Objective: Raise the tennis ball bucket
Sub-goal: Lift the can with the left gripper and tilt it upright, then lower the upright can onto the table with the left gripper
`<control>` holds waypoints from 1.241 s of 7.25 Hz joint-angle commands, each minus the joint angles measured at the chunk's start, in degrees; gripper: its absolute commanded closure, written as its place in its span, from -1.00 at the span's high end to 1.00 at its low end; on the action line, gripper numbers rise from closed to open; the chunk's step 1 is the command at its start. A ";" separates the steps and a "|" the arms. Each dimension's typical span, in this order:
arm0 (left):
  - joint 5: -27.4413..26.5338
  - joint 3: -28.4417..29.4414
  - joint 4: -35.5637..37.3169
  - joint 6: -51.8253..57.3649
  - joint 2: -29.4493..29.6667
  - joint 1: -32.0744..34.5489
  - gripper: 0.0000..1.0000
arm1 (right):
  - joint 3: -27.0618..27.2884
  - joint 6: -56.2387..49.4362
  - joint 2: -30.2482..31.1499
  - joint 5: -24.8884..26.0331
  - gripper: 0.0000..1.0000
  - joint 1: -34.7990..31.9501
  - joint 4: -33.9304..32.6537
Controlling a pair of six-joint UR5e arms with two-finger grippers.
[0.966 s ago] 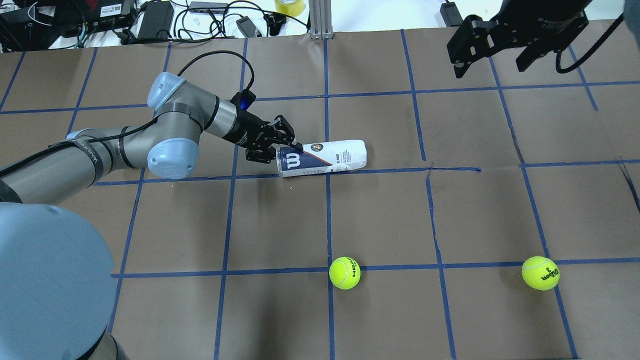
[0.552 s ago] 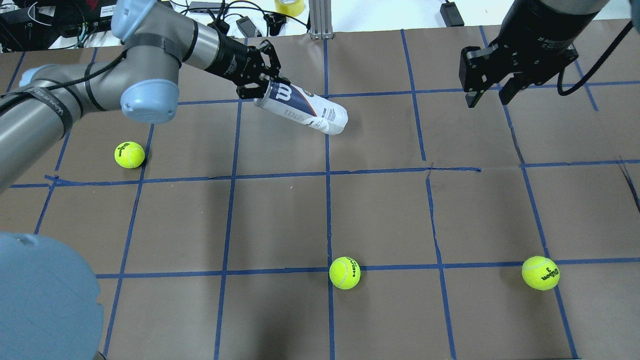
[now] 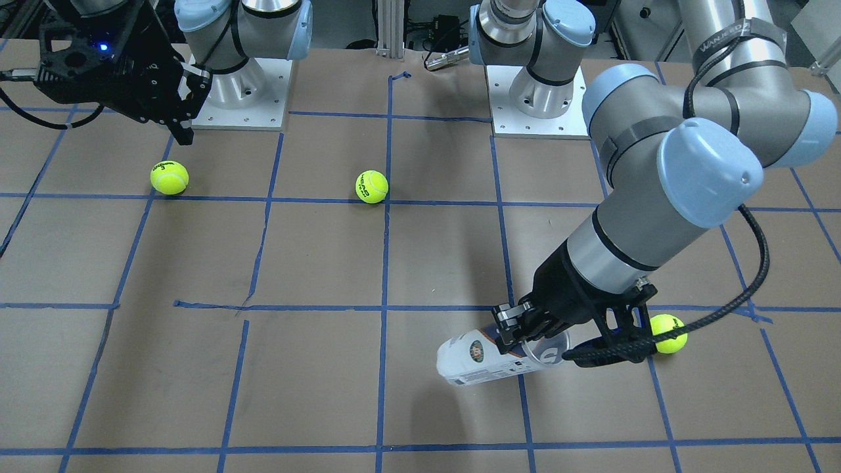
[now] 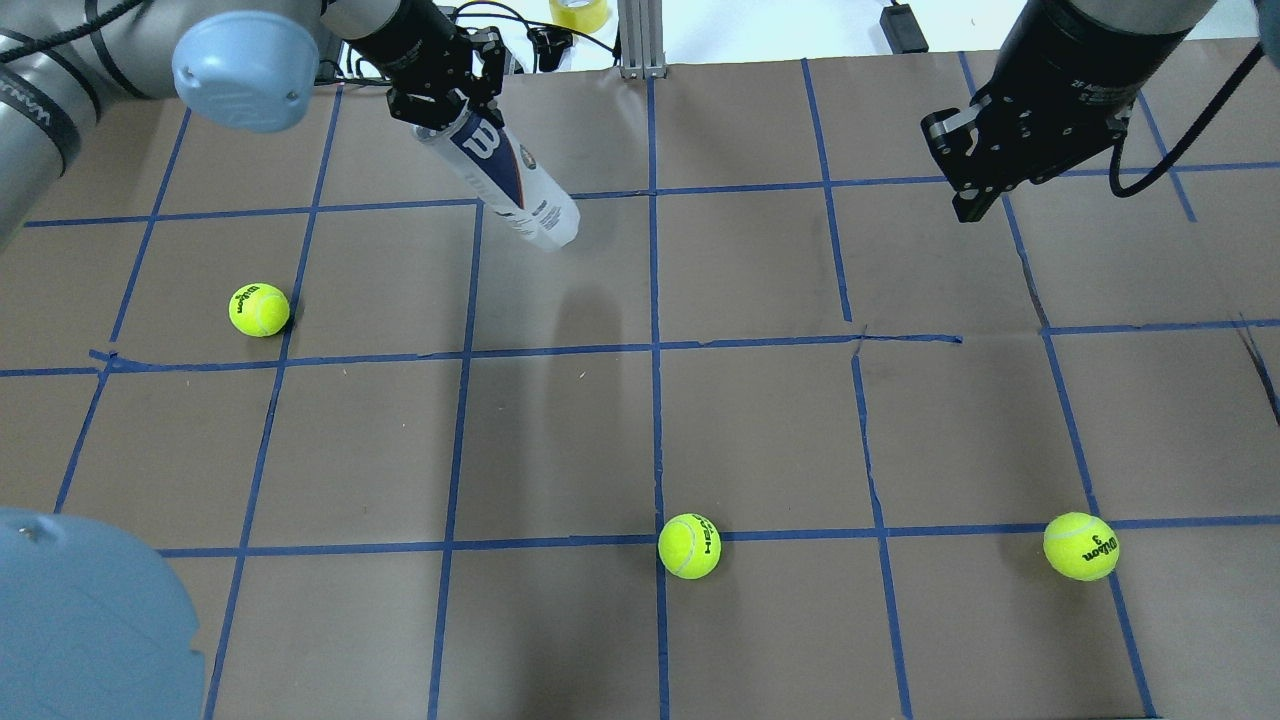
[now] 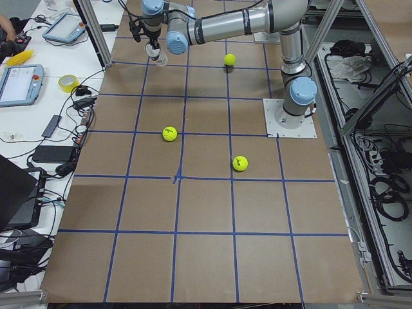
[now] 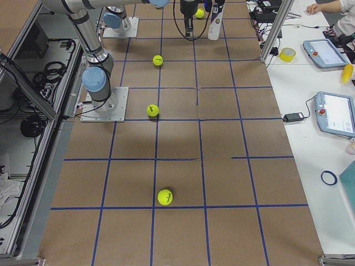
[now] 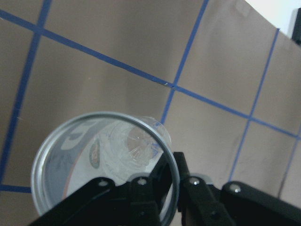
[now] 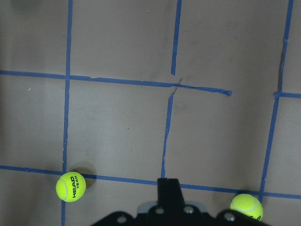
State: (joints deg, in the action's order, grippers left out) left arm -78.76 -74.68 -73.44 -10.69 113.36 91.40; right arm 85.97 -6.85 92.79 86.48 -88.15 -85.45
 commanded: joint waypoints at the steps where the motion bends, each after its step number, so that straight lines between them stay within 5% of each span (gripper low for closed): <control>1: -10.08 2.62 -2.52 9.19 1.25 4.55 -1.00 | -0.02 -0.27 -1.81 0.01 1.00 0.09 -12.28; 5: -15.27 -4.12 11.51 9.10 3.10 9.76 -1.00 | 1.30 0.26 -3.84 1.32 1.00 0.70 -12.90; 9: -14.67 -5.21 11.91 8.23 3.19 10.64 -1.00 | 1.39 0.61 -3.84 2.38 1.00 0.79 -12.72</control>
State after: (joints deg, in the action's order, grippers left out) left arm -93.47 -79.71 -61.58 -2.22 116.51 101.75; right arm 87.35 -6.24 88.93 88.59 -87.38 -98.26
